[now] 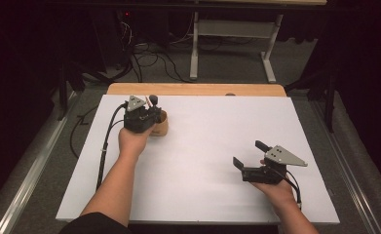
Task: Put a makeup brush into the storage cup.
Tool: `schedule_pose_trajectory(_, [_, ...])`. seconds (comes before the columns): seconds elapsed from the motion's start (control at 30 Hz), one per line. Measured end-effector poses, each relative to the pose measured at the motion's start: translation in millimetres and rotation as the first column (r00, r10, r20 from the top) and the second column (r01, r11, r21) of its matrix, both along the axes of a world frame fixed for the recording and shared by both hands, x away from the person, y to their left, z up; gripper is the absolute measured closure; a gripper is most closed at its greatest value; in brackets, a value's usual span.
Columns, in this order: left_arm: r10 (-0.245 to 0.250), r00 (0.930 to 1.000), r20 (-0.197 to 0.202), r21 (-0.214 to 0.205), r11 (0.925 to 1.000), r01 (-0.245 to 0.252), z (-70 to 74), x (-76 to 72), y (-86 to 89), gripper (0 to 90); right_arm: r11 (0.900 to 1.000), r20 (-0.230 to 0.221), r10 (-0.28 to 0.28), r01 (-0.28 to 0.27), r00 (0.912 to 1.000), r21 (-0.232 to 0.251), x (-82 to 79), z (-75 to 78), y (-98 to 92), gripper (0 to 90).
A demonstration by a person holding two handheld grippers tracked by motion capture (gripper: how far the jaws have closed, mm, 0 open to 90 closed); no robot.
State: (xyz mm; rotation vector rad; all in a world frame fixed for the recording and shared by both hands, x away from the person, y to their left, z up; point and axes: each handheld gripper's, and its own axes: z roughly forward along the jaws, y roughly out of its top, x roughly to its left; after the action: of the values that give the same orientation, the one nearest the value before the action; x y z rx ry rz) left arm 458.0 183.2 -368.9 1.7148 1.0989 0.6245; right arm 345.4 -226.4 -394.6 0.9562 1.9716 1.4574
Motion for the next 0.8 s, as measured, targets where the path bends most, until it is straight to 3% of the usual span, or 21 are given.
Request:
schedule_pose_trajectory(0.2, [-0.002, 1.0000, -0.003, 0.015, 0.9999, 0.002, -1.0, 0.5, -1.7, 77.3, 1.0000, 0.000, 0.000, 0.000, 1.0000, -0.001, 0.0, -0.1, 0.1, 2.3])
schedule_pose_trajectory(0.33, [0.006, 0.9998, 0.016, 0.033, 0.9994, -0.007, 0.5, -0.6, -1.8, 75.4, 1.0000, 0.001, 0.002, -0.002, 1.0000, -0.003, 0.2, -0.4, 0.3, 2.2])
schedule_pose_trajectory(0.5, [0.008, 0.9995, 0.030, 0.016, 0.9998, -0.009, 2.7, -1.3, 0.8, 49.3, 1.0000, 0.001, -0.001, 0.001, 1.0000, -0.005, 0.0, -0.3, 0.5, 2.2])
schedule_pose_trajectory(0.8, [0.035, 0.9991, 0.024, 0.018, 0.9992, -0.036, 2.5, -0.9, 3.5, 29.7, 1.0000, -0.007, -0.003, 0.003, 1.0000, -0.008, -0.2, -0.9, 1.4, 2.2])
